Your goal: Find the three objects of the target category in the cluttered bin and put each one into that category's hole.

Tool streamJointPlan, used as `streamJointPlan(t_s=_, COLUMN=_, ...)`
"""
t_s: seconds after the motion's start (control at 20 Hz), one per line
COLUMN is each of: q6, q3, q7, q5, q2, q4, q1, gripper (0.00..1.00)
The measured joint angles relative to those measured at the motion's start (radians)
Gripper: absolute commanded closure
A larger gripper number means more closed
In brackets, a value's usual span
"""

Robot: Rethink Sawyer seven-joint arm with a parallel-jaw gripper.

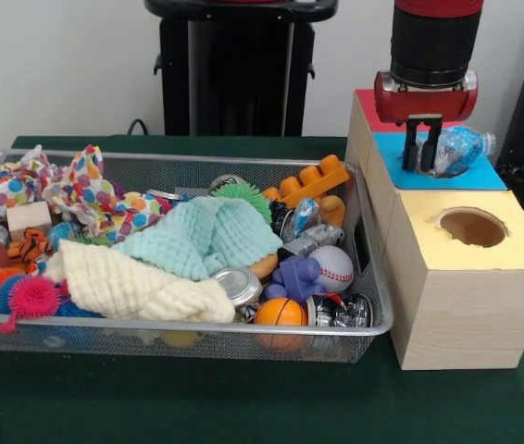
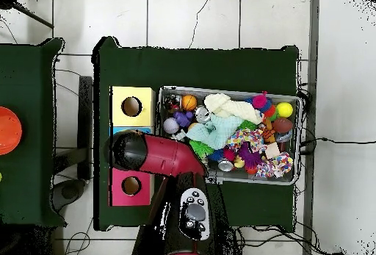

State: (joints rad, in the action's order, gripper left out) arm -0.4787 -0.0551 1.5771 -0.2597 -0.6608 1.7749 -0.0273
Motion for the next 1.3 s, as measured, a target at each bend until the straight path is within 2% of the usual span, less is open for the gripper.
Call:
streamJointPlan(t_s=0.4, q6=0.003, q3=-0.003, q7=0.000, q5=0.000, q2=0.000, q4=0.000, q1=-0.004, gripper=1.00)
streamJointPlan(t_s=0.45, q6=0.004, q3=-0.002, q7=0.000, q5=-0.001, q2=0.000, q4=0.000, q1=-0.005, gripper=0.00)
streamJointPlan(t_s=1.3, q6=0.023, q3=-0.022, q7=0.000, q5=-0.001, q2=0.002, q4=-0.006, q1=-0.046, gripper=0.00)
